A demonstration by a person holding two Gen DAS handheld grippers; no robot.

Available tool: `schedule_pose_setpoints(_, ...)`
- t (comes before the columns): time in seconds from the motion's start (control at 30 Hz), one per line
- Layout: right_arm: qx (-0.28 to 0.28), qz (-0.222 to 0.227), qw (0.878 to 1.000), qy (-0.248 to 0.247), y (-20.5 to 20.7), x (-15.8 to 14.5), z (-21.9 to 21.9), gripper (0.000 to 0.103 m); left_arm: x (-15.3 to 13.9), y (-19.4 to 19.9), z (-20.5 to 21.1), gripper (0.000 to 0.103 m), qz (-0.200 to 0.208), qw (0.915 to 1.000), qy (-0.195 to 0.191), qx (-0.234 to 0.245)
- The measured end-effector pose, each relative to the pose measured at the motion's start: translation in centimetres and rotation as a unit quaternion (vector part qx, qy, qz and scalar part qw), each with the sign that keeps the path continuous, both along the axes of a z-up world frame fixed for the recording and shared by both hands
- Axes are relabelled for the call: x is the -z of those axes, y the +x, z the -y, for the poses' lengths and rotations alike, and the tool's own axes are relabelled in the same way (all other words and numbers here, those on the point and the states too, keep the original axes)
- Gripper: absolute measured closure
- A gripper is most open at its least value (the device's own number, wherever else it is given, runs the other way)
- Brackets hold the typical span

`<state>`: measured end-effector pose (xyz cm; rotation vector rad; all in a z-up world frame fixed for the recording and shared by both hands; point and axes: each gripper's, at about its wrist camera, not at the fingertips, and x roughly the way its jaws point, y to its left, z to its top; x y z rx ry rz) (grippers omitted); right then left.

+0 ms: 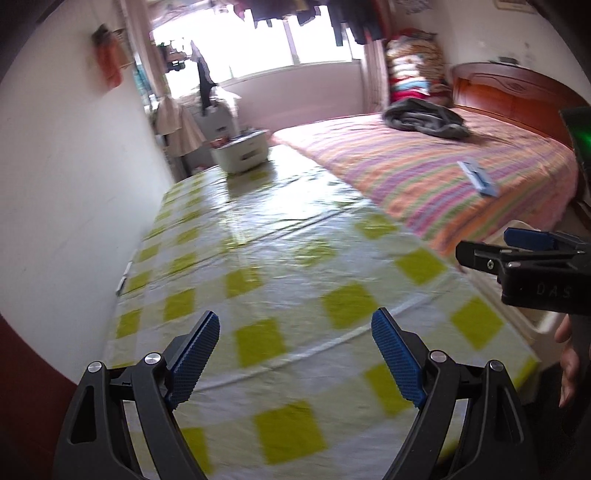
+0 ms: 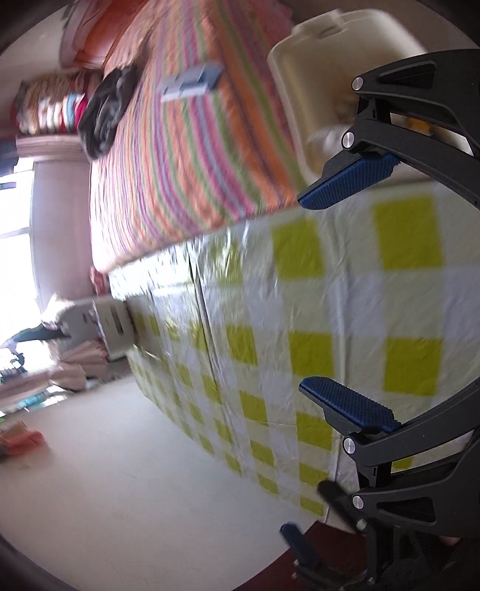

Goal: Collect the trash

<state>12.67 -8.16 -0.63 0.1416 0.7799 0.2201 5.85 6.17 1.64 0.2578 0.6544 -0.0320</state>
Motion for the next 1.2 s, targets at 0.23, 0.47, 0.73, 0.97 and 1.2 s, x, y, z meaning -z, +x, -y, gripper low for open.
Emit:
schedule_pose_setpoints(0.23, -0.046, -0.028, 0.998, -0.035, 5.7, 3.1, -6.2, 0.013, 1.2, 3.2, -6.8, 0.021, -0.003, 0.9977, -0.006, -0.067)
schedule_pose_setpoints(0.47, -0.061, -0.055, 0.994, -0.066, 8.6, 6.0, -8.3, 0.013, 3.2, 5.6, -12.7, 0.021, -0.026, 0.9900, -0.044, -0.131)
schedule_pose_setpoints(0.73, -0.059, -0.071, 0.992, -0.090, 9.8, 7.4, -8.8, 0.013, 4.6, 6.1, -15.8, 0.021, -0.040, 0.9846, -0.061, -0.159)
schedule_pose_setpoints(0.97, -0.041, -0.075, 0.991, -0.101, 10.9, 7.5, -8.4, 0.012, 5.4, 6.5, -16.9, 0.021, -0.050, 0.9826, -0.065, -0.167)
schedule_pose_setpoints(1.2, -0.052, -0.082, 0.990, -0.104, 11.2, 7.5, -8.0, 0.007, 5.6, 6.5, -17.1, 0.021, -0.050, 0.9826, -0.066, -0.166)
